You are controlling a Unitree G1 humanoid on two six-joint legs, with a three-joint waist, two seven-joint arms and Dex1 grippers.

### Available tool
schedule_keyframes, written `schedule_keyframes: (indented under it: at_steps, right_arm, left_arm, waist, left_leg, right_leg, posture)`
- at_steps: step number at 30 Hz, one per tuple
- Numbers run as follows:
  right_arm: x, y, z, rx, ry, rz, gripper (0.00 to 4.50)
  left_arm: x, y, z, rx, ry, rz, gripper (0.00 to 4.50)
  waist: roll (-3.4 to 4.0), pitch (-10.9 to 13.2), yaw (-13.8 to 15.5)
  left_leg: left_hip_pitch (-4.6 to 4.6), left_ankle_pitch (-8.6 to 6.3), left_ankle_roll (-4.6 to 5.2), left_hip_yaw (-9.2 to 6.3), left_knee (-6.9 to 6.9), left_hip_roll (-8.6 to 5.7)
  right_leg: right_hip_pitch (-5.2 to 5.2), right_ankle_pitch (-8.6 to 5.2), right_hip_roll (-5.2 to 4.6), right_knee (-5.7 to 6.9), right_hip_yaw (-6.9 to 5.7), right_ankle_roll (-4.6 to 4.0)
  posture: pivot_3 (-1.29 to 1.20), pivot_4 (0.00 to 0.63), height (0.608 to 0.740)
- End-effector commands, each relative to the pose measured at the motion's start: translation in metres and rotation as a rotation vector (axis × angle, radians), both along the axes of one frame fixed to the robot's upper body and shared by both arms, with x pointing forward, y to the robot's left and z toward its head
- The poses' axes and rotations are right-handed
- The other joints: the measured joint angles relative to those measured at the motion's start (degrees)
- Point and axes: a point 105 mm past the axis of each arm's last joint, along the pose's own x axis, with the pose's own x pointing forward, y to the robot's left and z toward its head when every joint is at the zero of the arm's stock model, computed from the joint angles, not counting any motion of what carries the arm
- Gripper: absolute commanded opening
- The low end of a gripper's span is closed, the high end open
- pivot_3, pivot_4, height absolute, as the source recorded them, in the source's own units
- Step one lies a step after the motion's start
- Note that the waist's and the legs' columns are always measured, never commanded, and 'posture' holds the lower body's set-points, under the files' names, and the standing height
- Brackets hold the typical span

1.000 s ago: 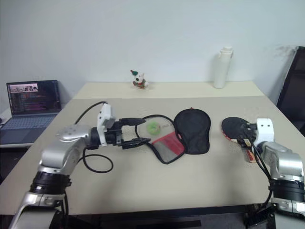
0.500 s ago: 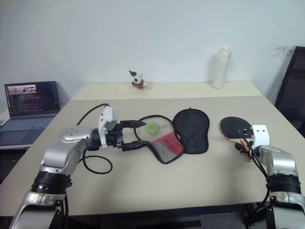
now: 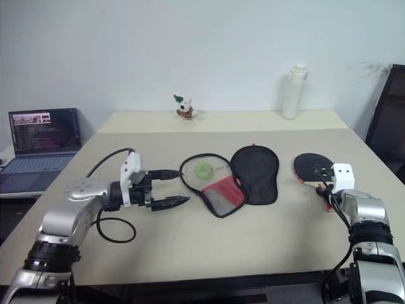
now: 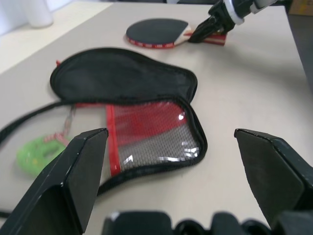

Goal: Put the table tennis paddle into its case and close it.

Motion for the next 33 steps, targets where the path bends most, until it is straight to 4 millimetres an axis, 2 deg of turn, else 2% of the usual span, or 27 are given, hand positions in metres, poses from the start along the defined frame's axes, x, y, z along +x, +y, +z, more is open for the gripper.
schedule_keyframes:
  at_steps: [1,5,9,10,12,13,15,20,22,25,30,33]
  right_arm:
    - [0.005,-0.008,0.031,-0.005,-0.092,-0.038,1.09]
    - [0.016,0.014,0.071,0.025,-0.201,0.0,1.09]
    - [0.023,0.041,0.096,0.068,-0.272,0.044,1.09]
    - [0.024,0.05,0.101,0.077,-0.288,0.063,1.09]
    - [0.026,0.081,0.112,0.118,-0.32,0.129,1.09]
    - [0.026,0.101,0.111,0.147,-0.32,0.174,1.09]
    - [0.023,0.129,0.106,0.184,-0.306,0.227,1.09]
    - [0.016,0.181,0.084,0.254,-0.252,0.291,1.09]
    - [0.016,0.194,0.077,0.264,-0.237,0.305,1.09]
    - [0.016,0.203,0.068,0.264,-0.221,0.314,1.09]
    - [0.022,0.199,0.05,0.241,-0.181,0.29,1.09]
    - [0.024,0.198,0.046,0.232,-0.174,0.286,1.09]
  left_arm:
    - [-0.006,0.004,0.016,-0.003,-0.063,0.01,4.5]
    - [-0.007,0.012,0.015,0.005,-0.058,0.038,4.5]
    - [-0.009,0.013,0.013,0.008,-0.054,0.044,4.5]
    - [-0.009,0.013,0.012,0.008,-0.053,0.044,4.5]
    - [-0.01,0.012,0.012,0.01,-0.053,0.043,4.5]
    - [-0.01,0.012,0.012,0.011,-0.052,0.042,4.5]
    - [-0.01,0.012,0.011,0.012,-0.051,0.041,4.5]
    - [-0.01,0.011,0.01,0.024,-0.051,0.035,4.5]
    - [-0.01,0.01,0.009,0.026,-0.05,0.031,4.5]
    - [-0.011,0.01,0.009,0.025,-0.05,0.028,4.5]
    - [-0.013,0.009,0.01,0.019,-0.045,0.016,4.5]
    - [-0.014,0.009,0.011,0.017,-0.044,0.011,4.5]
  waist:
    - [0.0,0.0,0.0]
    - [0.08,0.0,-0.1]
    - [0.1,0.1,-0.6]
    - [0.1,0.1,-0.6]
    - [0.1,0.1,-0.5]
    - [0.1,0.1,-0.5]
    - [0.1,0.1,-0.5]
    - [0.1,0.1,0.1]
    - [0.1,0.1,0.2]
    - [0.1,0.1,0.3]
    - [0.1,0.1,0.2]
    - [0.1,0.1,0.0]
  left_leg:
    - [-0.02,0.0,0.0,0.0,0.0,0.0]
    - [-0.15,0.0,0.0,0.01,-0.02,0.01]
    - [-0.19,0.0,0.01,-0.04,-0.07,0.05]
    - [-0.2,0.0,0.01,-0.06,-0.08,0.07]
    - [-0.23,0.0,0.01,-0.06,-0.09,0.07]
    - [-0.27,0.0,0.01,-0.06,-0.09,0.08]
    - [-0.29,0.0,0.01,-0.14,-0.09,0.11]
    - [-0.43,0.0,0.0,-0.29,-0.06,0.14]
    - [-0.5,0.0,0.0,-0.34,-0.04,0.13]
    - [-0.58,0.0,0.0,-0.38,-0.02,0.11]
    - [-0.58,0.0,0.0,-0.36,0.0,0.04]
    - [-0.56,0.0,0.0,-0.36,-0.02,0.04]
  right_leg:
    - [-0.01,0.0,0.0,0.0,0.0,0.0]
    - [-0.15,0.0,0.0,0.01,0.02,0.0]
    - [-0.28,0.03,0.07,0.02,0.1,-0.05]
    - [-0.28,0.03,0.09,0.02,0.07,-0.06]
    - [-0.28,0.04,0.09,0.01,-0.02,-0.09]
    - [-0.3,0.07,0.09,0.01,-0.05,-0.14]
    - [-0.32,0.15,0.1,0.02,-0.03,-0.27]
    - [-0.36,0.16,0.05,-0.01,-0.11,-0.29]
    - [-0.38,0.16,-0.03,-0.02,-0.14,-0.29]
    - [-0.4,0.17,-0.17,-0.04,-0.18,-0.28]
    - [-0.4,0.2,-0.19,-0.06,-0.16,-0.23]
    - [-0.41,0.2,-0.08,-0.06,-0.17,-0.23]
  posture:
    - [0.0,0.15,0.74]
    - [0.0,0.15,0.74]
    - [0.0,0.15,0.74]
    - [0.0,0.15,0.74]
    - [0.0,0.15,0.74]
    - [0.0,0.15,0.74]
    - [0.0,0.15,0.74]
    - [0.0,0.15,0.74]
    - [0.0,0.15,0.74]
    - [0.0,0.15,0.74]
    - [0.0,0.15,0.74]
    - [0.0,0.15,0.74]
